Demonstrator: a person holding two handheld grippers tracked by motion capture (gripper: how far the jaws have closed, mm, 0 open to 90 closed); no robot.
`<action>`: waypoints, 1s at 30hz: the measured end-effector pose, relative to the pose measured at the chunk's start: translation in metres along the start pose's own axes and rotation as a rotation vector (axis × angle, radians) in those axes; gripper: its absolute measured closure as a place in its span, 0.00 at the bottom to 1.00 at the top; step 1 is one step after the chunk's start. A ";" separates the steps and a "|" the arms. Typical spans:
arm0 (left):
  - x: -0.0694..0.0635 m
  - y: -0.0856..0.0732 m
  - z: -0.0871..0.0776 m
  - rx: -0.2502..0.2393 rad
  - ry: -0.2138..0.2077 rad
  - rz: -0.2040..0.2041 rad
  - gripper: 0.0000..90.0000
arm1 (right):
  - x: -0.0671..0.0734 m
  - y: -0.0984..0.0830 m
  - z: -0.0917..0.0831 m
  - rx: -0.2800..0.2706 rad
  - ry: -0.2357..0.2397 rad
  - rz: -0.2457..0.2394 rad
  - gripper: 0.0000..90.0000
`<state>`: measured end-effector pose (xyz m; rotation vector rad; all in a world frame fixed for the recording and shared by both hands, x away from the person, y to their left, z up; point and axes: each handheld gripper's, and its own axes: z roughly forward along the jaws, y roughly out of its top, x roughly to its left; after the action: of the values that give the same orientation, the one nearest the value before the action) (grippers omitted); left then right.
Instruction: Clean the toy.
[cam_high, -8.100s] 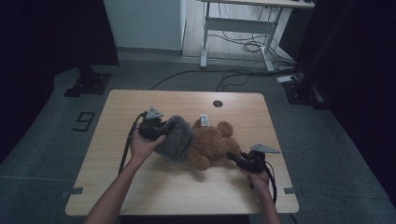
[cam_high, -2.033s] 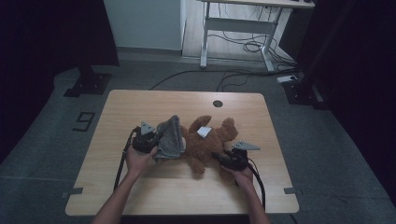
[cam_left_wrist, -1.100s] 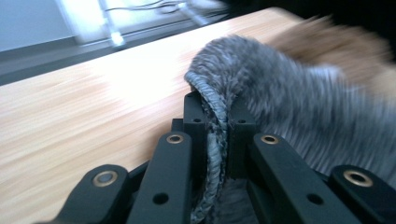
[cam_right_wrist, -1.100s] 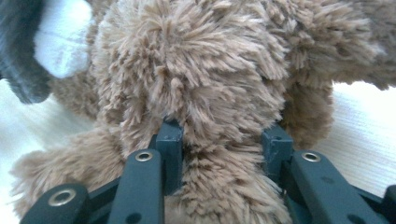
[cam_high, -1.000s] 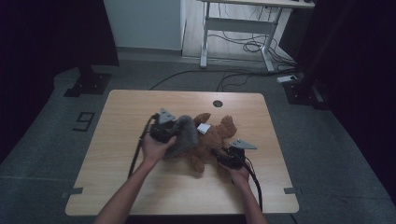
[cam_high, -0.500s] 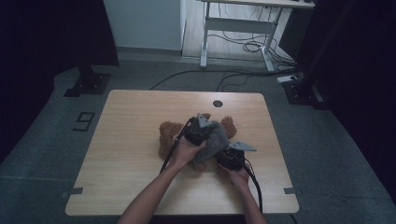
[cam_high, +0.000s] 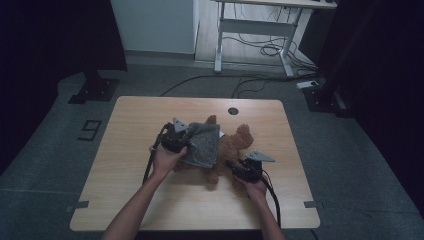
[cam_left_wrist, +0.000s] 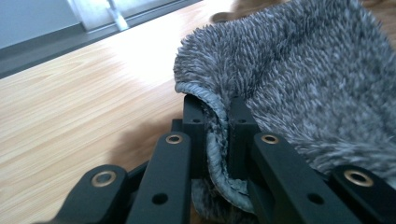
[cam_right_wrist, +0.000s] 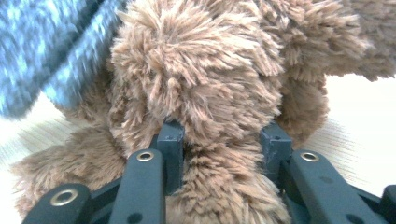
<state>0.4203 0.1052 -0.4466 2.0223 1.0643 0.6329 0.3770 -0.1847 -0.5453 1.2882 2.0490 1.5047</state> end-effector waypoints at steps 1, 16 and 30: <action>0.012 -0.005 -0.002 0.003 0.012 -0.028 0.90 | 0.000 0.000 0.000 0.000 0.001 0.004 0.69; 0.059 -0.085 0.015 0.149 0.024 -0.173 0.90 | -0.002 0.000 0.001 0.003 0.018 0.024 0.69; 0.066 -0.067 0.028 0.094 -0.040 -0.252 0.91 | -0.009 0.017 0.028 -0.005 -0.020 -0.058 0.71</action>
<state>0.4440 0.1750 -0.5118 1.9284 1.3194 0.4161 0.4088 -0.1735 -0.5440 1.2270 2.0509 1.4648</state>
